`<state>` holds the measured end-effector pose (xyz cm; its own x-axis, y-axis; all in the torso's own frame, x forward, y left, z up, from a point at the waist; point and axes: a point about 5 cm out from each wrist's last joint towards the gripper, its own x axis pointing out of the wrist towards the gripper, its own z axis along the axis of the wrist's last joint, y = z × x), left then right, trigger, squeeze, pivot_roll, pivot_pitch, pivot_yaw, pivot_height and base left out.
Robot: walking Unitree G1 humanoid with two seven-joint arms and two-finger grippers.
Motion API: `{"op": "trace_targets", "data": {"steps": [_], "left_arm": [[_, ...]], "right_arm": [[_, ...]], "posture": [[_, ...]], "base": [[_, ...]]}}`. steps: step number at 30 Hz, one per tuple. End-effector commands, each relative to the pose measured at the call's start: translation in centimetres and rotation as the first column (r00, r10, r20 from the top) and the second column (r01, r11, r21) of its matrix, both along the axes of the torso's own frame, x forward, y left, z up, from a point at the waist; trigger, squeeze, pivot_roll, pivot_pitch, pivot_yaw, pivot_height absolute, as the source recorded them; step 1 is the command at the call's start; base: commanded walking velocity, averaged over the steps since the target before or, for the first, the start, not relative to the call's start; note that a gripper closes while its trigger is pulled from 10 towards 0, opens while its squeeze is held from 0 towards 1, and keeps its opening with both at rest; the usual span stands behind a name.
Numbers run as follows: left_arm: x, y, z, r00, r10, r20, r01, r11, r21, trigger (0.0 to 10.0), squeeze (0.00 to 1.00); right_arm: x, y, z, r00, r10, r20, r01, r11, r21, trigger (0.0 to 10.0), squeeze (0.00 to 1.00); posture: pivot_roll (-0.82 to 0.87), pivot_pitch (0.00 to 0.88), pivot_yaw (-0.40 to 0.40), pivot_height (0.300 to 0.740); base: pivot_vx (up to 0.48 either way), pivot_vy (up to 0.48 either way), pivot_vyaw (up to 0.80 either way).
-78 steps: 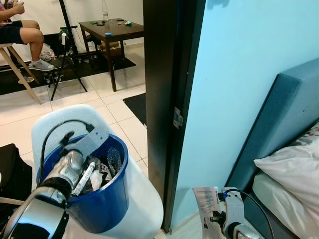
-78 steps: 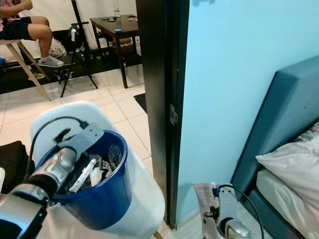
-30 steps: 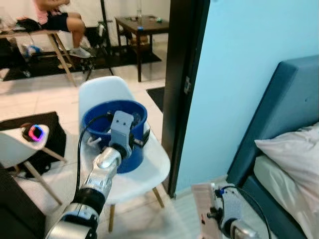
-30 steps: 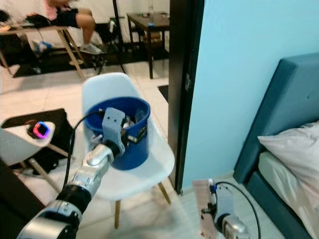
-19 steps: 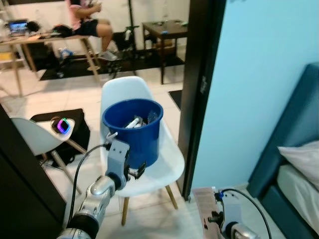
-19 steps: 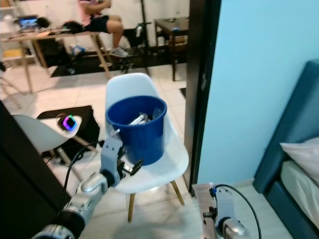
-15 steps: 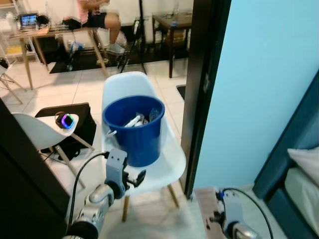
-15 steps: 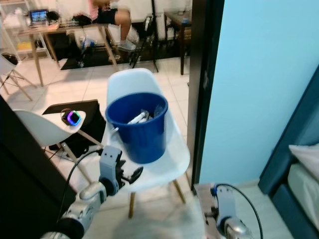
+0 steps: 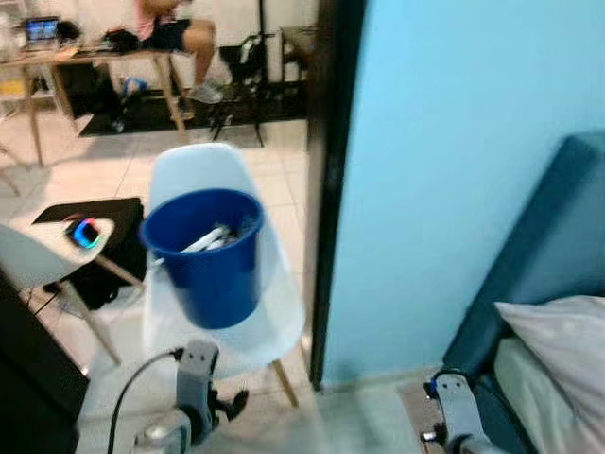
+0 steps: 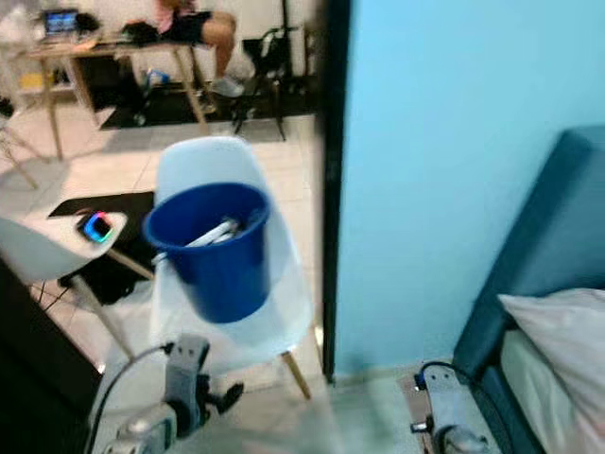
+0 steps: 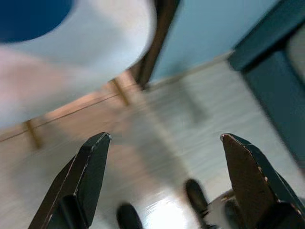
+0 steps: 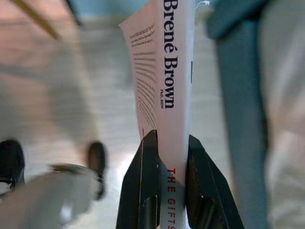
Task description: Clean up the room
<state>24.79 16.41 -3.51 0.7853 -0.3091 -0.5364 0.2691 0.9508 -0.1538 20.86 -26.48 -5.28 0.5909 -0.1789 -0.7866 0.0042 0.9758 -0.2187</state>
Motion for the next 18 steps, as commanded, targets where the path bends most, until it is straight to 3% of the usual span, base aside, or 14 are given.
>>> {"op": "trace_targets", "data": {"steps": [1, 4, 9, 18], "left_arm": [[-0.9, 1.3, -0.7, 0.998, 0.040, -0.051, -0.039, 0.999, 0.028, 10.0, 0.00], [-2.1, 2.5, -1.6, 0.989, 0.097, -0.111, -0.092, 0.994, 0.051, 10.0, 0.00], [-2.8, 2.8, -2.1, 0.982, 0.119, -0.147, -0.111, 0.992, 0.060, 10.0, 0.00], [-4.5, 3.6, -3.2, 0.960, 0.163, -0.226, -0.145, 0.985, 0.097, 10.0, 0.00]], "right_arm": [[-0.1, 0.5, -0.3, 1.000, 0.000, -0.010, 0.000, 1.000, 0.006, 10.0, 0.00], [-0.6, 0.3, -0.5, 0.999, -0.018, -0.029, 0.018, 1.000, -0.009, 10.0, 0.00], [-0.4, 0.0, -0.3, 0.999, -0.028, -0.020, 0.027, 0.999, -0.030, 10.0, 0.00], [1.8, -1.8, 1.9, 0.997, -0.005, 0.071, 0.013, 0.993, -0.114, 10.0, 0.00]], "posture": [[-0.11, 0.000, -0.023, 0.740], [-0.11, 0.000, -0.021, 0.740], [-0.11, 0.000, -0.019, 0.740], [-0.12, 0.000, -0.016, 0.740]], "base": [[0.000, -0.480, -0.76], [0.000, 0.000, -0.76], [0.000, 0.000, -0.76], [0.000, -0.480, 0.00]]}}
